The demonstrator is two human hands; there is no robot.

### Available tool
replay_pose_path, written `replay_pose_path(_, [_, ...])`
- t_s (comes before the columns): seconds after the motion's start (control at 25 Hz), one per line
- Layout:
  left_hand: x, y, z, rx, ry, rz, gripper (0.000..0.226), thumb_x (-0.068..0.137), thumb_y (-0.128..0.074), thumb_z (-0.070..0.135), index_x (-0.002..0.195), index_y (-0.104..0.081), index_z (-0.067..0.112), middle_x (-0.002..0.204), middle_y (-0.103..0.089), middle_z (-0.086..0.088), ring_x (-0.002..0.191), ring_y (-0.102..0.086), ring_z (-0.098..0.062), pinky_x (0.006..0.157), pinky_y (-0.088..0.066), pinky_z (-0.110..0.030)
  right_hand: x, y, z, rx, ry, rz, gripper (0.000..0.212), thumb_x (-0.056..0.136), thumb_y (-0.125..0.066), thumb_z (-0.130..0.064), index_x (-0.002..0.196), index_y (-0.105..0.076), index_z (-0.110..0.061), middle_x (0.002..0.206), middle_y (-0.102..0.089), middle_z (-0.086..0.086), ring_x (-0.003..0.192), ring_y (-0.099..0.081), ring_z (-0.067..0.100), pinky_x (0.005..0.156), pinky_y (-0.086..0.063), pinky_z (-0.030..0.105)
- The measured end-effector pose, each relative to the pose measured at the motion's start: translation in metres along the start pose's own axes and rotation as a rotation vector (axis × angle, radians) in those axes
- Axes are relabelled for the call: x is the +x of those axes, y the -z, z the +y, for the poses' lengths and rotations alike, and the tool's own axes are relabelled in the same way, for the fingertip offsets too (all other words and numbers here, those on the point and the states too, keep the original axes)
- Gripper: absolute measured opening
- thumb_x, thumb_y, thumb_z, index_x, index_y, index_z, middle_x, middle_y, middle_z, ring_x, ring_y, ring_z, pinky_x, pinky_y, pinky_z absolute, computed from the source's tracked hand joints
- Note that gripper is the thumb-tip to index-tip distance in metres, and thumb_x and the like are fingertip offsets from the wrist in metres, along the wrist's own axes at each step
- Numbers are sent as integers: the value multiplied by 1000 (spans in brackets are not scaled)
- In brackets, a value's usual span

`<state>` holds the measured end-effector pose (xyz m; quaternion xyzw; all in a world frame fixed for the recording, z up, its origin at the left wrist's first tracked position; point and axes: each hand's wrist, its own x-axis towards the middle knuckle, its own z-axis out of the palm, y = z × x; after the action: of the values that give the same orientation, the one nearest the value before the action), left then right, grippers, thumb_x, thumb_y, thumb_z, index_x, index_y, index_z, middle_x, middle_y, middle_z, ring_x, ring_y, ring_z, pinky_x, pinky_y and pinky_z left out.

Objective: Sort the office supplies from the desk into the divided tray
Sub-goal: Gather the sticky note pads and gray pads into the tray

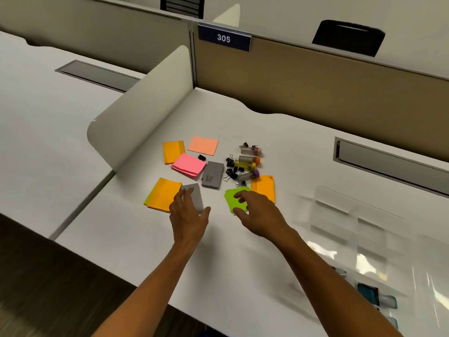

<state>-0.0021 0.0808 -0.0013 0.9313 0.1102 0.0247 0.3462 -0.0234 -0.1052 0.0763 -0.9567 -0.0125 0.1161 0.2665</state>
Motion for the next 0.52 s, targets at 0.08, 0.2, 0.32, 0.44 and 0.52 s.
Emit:
replay_pose_path(0.08, [10,-4,-6,-23,24,-32,70,82,-73,30,141,-37,17,147,-35,-11,133,-33,-32,102,-42,-47,24,-8,-11,47,-26,-11,47,94,-60,-35,138,-49,-24,131,-59,-1,115,-57,19,93,-48,33])
replay_pose_path(0.2, [18,-14,-10,-25,1,-62,69,84,-70,31,141,-36,15,151,-31,-12,138,-29,-31,108,-37,-45,55,-22,-23,117,-56,-15,56,93,-63,-33,144,-44,-22,140,-54,3,124,-52,21,102,-46,36])
replay_pose_path(0.32, [24,-24,-12,114,-19,-63,77,82,-70,41,144,-31,16,154,-27,-12,140,-27,-32,110,-35,-46,85,-38,-28,67,-47,-40,63,95,-58,-28,152,-31,-22,152,-40,5,137,-41,25,109,-40,40])
replay_pose_path(0.44, [30,-29,-12,276,11,-106,84,81,-67,44,148,-24,15,157,-21,-13,140,-25,-35,110,-33,-48,111,-49,-29,-97,-7,-88,65,94,-53,-16,153,-26,-19,154,-36,6,134,-41,31,105,-43,44])
replay_pose_path(0.52, [32,-31,-7,254,61,-150,87,83,-66,35,151,-15,17,160,-12,-11,142,-19,-34,112,-27,-48,125,-54,-27,-208,31,-104,66,92,-54,-15,152,-27,-17,155,-34,7,131,-41,35,103,-43,46])
